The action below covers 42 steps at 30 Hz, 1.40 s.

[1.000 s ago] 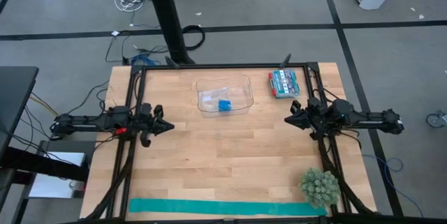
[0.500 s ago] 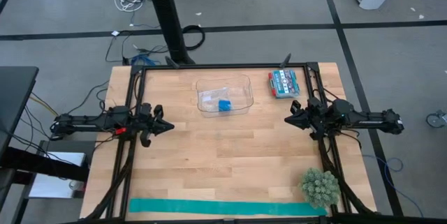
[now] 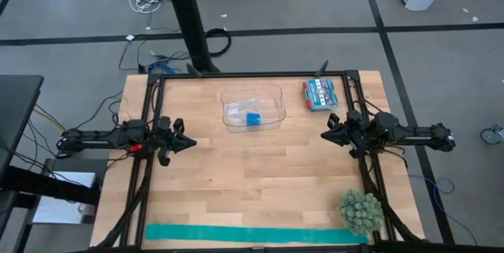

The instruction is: Roll bandage

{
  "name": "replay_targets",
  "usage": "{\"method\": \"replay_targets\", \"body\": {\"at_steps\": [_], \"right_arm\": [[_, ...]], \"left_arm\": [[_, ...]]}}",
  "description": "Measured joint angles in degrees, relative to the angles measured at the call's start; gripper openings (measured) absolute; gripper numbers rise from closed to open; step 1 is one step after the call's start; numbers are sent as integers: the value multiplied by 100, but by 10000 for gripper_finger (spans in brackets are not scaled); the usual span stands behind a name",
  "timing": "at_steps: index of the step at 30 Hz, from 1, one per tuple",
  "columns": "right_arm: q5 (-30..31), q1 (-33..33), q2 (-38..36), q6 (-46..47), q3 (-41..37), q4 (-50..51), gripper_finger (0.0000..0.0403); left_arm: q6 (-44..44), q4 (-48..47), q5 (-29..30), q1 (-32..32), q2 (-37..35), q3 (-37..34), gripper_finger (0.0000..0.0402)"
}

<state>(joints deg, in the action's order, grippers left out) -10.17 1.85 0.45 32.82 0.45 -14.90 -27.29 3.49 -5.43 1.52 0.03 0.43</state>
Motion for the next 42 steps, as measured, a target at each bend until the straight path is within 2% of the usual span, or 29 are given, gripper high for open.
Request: {"method": "replay_targets", "body": {"at_steps": [42], "right_arm": [[0, 0, 0, 0, 0, 0, 6]], "left_arm": [[0, 0, 2, 0, 0, 0, 19]]}}
